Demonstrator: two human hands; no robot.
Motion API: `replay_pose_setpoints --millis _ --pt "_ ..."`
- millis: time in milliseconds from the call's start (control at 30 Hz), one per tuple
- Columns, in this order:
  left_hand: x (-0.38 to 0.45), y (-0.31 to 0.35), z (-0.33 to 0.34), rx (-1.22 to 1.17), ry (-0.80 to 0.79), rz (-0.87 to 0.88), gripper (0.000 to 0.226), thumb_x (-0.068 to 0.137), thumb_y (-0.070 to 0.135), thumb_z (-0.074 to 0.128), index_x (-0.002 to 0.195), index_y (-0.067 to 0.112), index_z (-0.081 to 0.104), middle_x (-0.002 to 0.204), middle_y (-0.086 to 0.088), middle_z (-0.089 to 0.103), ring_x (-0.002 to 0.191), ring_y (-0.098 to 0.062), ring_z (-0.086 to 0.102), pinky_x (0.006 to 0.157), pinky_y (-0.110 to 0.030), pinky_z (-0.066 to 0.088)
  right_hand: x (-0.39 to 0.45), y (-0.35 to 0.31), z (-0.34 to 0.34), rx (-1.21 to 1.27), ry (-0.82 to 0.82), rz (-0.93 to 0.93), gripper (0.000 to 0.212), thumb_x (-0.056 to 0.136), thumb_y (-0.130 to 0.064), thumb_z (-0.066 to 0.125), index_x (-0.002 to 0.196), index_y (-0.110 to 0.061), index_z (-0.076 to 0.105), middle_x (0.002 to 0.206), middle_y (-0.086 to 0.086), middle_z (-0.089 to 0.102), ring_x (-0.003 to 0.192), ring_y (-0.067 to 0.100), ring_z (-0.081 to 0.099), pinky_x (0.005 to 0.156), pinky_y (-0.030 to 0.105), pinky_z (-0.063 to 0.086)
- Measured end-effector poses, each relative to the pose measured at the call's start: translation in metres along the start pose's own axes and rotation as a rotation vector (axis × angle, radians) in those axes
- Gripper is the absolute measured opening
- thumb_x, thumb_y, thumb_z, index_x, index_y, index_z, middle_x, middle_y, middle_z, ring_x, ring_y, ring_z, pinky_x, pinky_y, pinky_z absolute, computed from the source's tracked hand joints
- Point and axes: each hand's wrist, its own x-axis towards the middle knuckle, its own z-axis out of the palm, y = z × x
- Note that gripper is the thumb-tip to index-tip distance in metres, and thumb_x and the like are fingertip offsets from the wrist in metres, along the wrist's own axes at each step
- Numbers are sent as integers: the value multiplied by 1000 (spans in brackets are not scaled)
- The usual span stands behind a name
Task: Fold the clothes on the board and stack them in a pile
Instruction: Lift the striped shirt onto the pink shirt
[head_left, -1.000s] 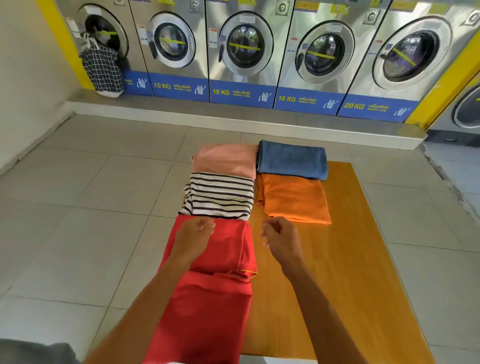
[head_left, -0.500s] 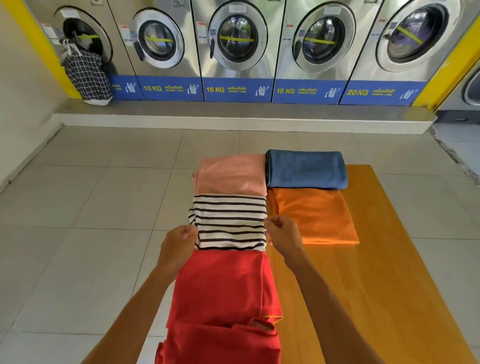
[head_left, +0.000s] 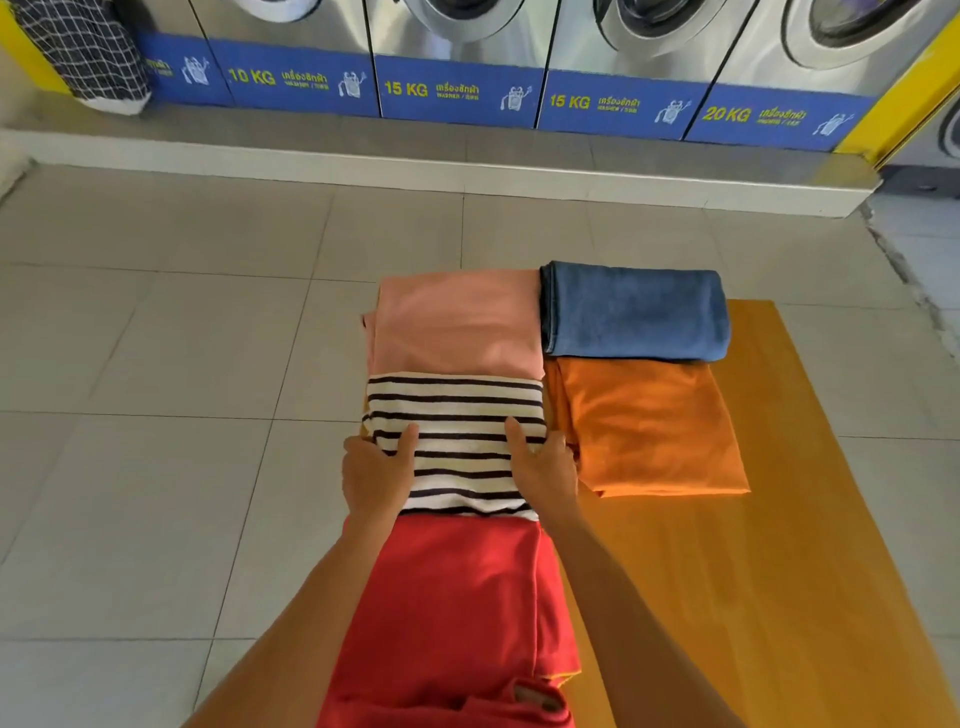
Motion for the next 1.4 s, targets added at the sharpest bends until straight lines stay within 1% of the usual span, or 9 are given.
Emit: replay_pose_setpoints --millis 167,300,400,567,733,933,1133,1267,1400 --pt "-4 -1 10 102 63 39 74 87 64 50 118 -3 46 104 -16 64 93 -36 63 75 -41 48 4 0 1 -57 33 13 95 79 -82 51 141 -10 49 136 10 62 128 32 56 107 47 46" --pt "-3 -6 11 36 73 40 73 86 66 51 119 1 45 102 -13 66 91 -34 65 76 -43 53 7 -2 -1 -40 -29 39 110 55 -95 54 134 -19 59 128 1 67 123 28 60 102 48 51" --pt "3 -11 8 -59 -19 39 76 82 70 52 129 9 47 108 -6 66 99 -29 65 83 -41 54 7 -1 -2 3 -27 -1 83 67 -82 63 126 -22 64 120 -1 70 117 26 63 100 48 53" --pt "11 -17 2 -184 -222 160 72 80 78 46 143 47 31 132 6 60 118 -20 58 100 -45 49 5 8 0 162 -48 -44 52 81 -62 70 119 -26 63 109 -8 70 105 18 68 93 41 58" --pt "11 -22 2 -166 -234 160 68 88 71 39 146 38 32 134 3 58 121 -22 56 98 -40 49 2 13 1 223 -62 -59 59 80 -61 70 126 -26 61 112 -6 72 102 15 70 89 42 61" --pt "-1 -22 10 14 1 295 58 97 55 32 144 20 38 128 -4 62 115 -27 60 94 -40 48 -1 12 -2 245 -67 -45 61 85 -54 72 133 -22 54 116 -3 69 106 19 68 89 44 61" --pt "8 -10 -10 -131 -221 227 52 98 54 36 135 19 49 117 -1 65 112 -22 62 94 -39 52 -6 -2 -14 275 -72 -162 53 81 -55 74 126 -29 61 109 -7 75 100 13 73 85 42 63" --pt "16 31 -37 -245 -186 257 46 96 55 42 119 18 59 103 3 67 97 -14 64 80 -32 54 -7 -45 -36 339 -126 -274 35 86 -44 76 115 -28 67 104 -5 78 94 11 75 81 41 64" --pt "42 85 -48 -328 -126 320 46 96 54 44 123 19 56 106 3 66 95 -12 65 71 -25 53 16 -104 -50 325 -90 -348 40 86 -44 76 117 -23 65 102 -4 76 92 10 74 79 35 64"
